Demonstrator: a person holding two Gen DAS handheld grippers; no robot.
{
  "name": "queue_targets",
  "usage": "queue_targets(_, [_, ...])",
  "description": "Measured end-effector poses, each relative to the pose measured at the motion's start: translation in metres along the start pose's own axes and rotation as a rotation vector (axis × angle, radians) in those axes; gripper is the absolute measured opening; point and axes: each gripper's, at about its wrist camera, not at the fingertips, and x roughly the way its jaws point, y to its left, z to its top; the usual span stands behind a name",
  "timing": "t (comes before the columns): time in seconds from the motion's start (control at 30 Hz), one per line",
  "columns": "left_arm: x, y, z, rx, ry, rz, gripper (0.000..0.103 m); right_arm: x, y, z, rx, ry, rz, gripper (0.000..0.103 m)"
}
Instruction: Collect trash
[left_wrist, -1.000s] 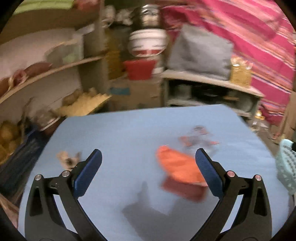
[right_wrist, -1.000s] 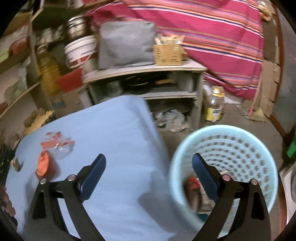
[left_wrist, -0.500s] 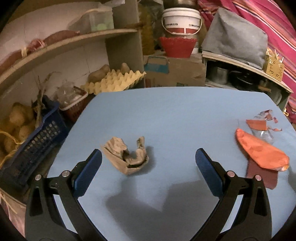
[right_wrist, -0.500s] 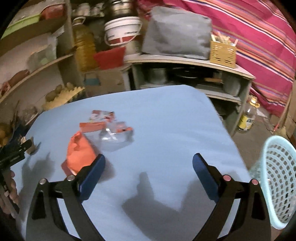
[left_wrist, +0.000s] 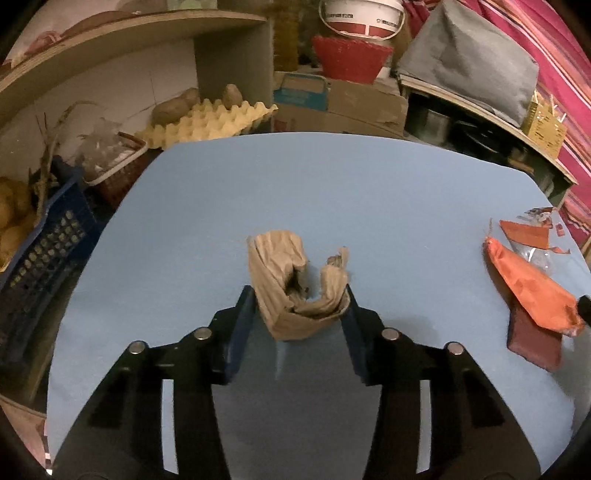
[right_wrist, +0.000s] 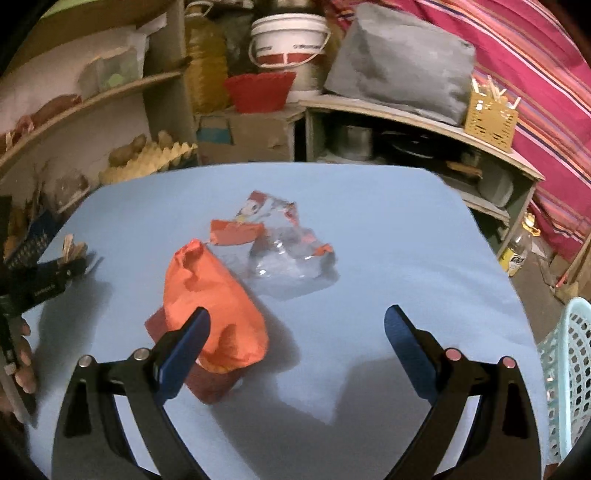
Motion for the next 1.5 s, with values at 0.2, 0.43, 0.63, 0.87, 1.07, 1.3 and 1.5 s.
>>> queue_targets(0.2, [-0.018, -0.006, -0.004, 0.019, -0.031, -0.016, 0.042, 0.011, 0.013, -0.005, -0.028, 0.045, 0.027, 0.075])
queue_targets(0.43, [-0.055, -0.024, -0.012, 0.073, -0.092, -0.019, 0.042, 0.012, 0.021, -0.006, -0.058, 0.048, 0.085, 0.022])
queue_targets(0.63, [-0.077, -0.036, -0.012, 0.066, -0.128, -0.055, 0.042, -0.007, 0.024, -0.007, -0.113, -0.013, 0.063, 0.003])
queue_targets(0.87, [-0.093, -0.061, -0.014, 0.065, -0.153, -0.089, 0.042, -0.041, -0.008, -0.005, -0.099, -0.069, 0.046, 0.002])
queue_targets(1.07, [-0.11, -0.103, -0.016, 0.117, -0.19, -0.133, 0.042, -0.071, -0.051, -0.009, -0.07, -0.093, 0.004, 0.002])
queue_targets(1.3, [-0.121, -0.157, -0.023, 0.166, -0.214, -0.191, 0.042, -0.097, -0.105, -0.026, -0.041, -0.077, 0.009, 0.002])
queue_targets(1.5, [-0.121, -0.169, -0.034, 0.179, -0.2, -0.19, 0.042, -0.08, -0.112, -0.032, -0.001, -0.021, 0.041, 0.007])
